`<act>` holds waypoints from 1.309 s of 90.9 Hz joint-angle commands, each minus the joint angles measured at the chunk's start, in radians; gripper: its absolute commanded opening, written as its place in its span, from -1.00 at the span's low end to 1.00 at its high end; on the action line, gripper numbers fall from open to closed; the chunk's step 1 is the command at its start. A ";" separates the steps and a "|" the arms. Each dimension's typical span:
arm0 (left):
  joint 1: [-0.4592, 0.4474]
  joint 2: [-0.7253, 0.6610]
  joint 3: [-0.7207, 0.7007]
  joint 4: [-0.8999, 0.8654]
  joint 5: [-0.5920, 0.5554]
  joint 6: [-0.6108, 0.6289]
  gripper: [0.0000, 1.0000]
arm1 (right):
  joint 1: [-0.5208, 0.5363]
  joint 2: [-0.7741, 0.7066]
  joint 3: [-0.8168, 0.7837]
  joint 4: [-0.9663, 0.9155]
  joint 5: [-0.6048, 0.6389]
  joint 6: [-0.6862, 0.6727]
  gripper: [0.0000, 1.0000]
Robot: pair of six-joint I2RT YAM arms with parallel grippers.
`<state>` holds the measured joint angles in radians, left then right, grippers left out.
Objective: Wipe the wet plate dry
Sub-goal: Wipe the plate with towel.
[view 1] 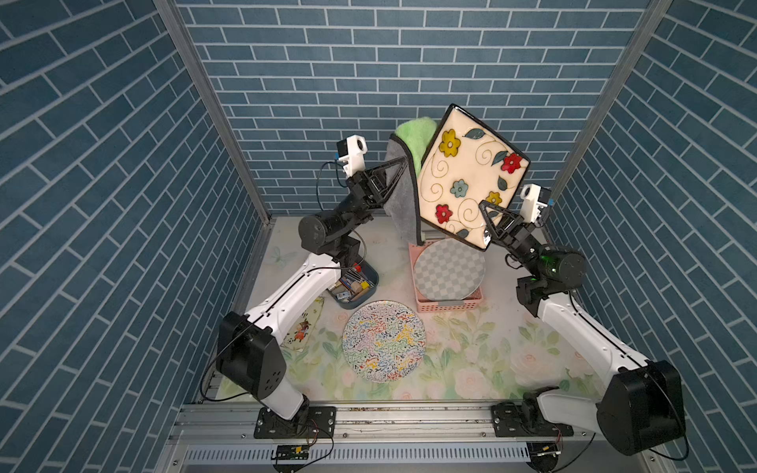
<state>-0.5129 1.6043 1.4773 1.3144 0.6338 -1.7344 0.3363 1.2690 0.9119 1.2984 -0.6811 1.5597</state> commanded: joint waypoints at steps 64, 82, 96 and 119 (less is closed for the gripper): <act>0.009 0.008 0.080 -0.059 0.051 0.039 -1.00 | 0.086 -0.017 0.143 0.047 -0.101 -0.146 -1.00; -0.108 0.068 0.141 -0.085 0.058 0.063 -1.00 | 0.158 0.048 0.225 0.008 -0.143 -0.179 -1.00; -0.218 0.069 0.064 -0.124 0.067 0.172 -1.00 | 0.119 0.134 0.391 -0.027 -0.100 -0.186 -1.00; -0.134 -0.022 0.023 -0.069 0.018 0.161 -1.00 | -0.049 0.103 0.345 -0.027 -0.029 -0.143 -1.00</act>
<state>-0.6735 1.6520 1.4597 1.1652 0.5880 -1.5993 0.3309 1.4097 1.2850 1.2503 -0.9142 1.4155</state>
